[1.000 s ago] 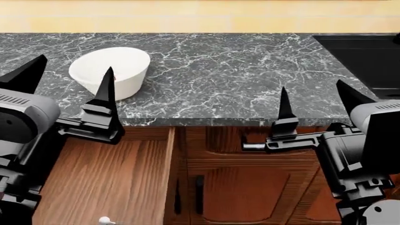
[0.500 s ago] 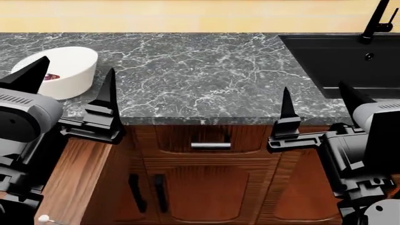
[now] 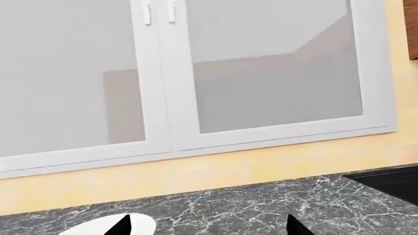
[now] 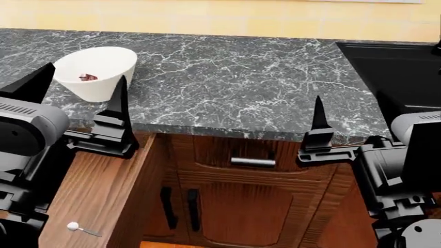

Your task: Place the bar in the bowl and close the drawer.

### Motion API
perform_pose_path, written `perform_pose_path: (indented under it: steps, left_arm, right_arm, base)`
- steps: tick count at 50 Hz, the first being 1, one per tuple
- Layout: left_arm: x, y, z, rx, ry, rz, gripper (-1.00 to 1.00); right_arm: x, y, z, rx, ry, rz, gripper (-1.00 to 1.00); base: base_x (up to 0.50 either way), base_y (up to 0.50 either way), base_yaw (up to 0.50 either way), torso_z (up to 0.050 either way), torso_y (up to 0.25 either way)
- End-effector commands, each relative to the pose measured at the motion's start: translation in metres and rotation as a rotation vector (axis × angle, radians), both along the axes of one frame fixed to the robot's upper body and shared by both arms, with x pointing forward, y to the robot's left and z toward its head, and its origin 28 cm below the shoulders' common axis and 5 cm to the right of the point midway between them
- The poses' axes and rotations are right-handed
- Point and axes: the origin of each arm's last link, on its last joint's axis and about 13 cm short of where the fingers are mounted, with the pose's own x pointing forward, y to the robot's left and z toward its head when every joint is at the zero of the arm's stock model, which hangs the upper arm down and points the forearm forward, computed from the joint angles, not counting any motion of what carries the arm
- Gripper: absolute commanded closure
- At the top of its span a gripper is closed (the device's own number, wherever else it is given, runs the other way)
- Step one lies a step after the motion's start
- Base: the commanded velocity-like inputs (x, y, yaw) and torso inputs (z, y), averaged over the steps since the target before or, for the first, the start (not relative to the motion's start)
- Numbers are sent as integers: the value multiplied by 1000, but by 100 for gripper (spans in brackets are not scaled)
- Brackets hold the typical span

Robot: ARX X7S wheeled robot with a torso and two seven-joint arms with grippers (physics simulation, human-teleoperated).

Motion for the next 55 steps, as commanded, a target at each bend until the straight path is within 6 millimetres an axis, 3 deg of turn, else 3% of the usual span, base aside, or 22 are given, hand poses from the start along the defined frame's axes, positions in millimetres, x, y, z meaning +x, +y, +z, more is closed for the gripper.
perform_pose_path:
  steps: [1,55]
  left_arm:
    - [0,1,-1,-2,0,1,-100]
    - [-1,2,-1,-11,0,7,-100]
  right_arm:
    - [0,1,0,-9,-2,-1,-100]
    - [-2,3,4,-16,-11,12,-100]
  base:
    - [0,0,500,0,0]
    - [0,0,500,0,0]
